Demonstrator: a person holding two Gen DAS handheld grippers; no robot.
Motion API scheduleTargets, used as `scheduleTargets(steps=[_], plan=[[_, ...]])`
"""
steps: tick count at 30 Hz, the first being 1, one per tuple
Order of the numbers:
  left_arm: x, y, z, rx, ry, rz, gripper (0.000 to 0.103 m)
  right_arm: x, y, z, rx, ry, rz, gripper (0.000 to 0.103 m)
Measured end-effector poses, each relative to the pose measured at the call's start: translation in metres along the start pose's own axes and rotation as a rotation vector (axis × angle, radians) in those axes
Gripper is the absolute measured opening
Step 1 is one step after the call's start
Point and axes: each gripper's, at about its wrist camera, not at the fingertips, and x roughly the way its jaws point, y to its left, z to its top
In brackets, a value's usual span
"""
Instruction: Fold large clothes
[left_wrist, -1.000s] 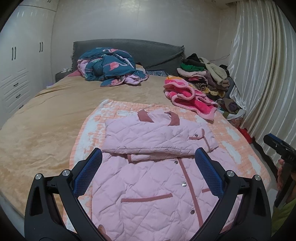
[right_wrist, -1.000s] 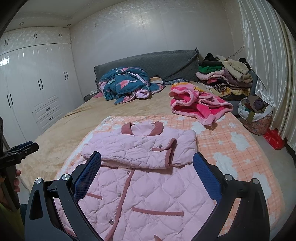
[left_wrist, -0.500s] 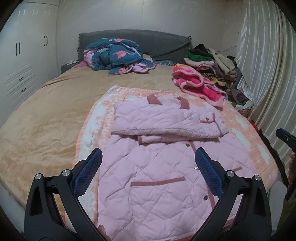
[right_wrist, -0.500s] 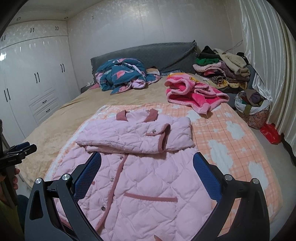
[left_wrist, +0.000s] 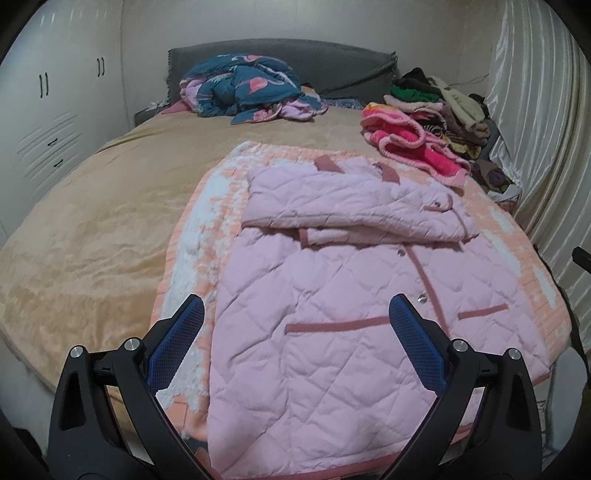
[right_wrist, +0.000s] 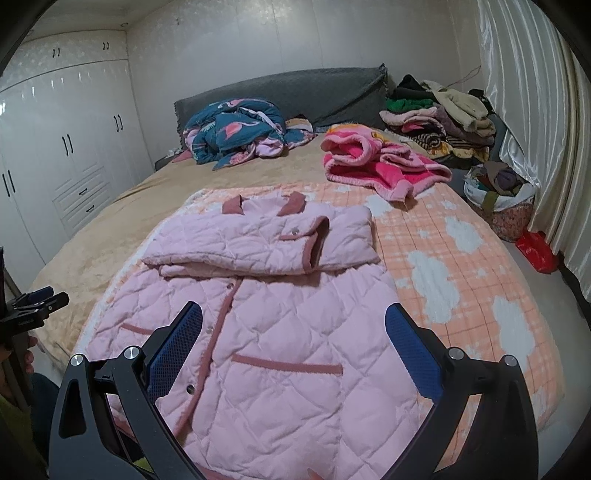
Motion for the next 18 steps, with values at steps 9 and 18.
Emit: scheduleTargets(steps=[9, 18], plan=[[0.011, 0.013, -0.021, 0.0, 0.055, 0.043, 0.094, 0.01, -0.02, -0.02, 0.032, 0.05, -0.028, 0.099], [0.024, 0.031, -0.044, -0.031, 0.119, 0.076, 0.094, 0.018, -0.029, -0.035, 0.039, 0.088, -0.038, 0.099]])
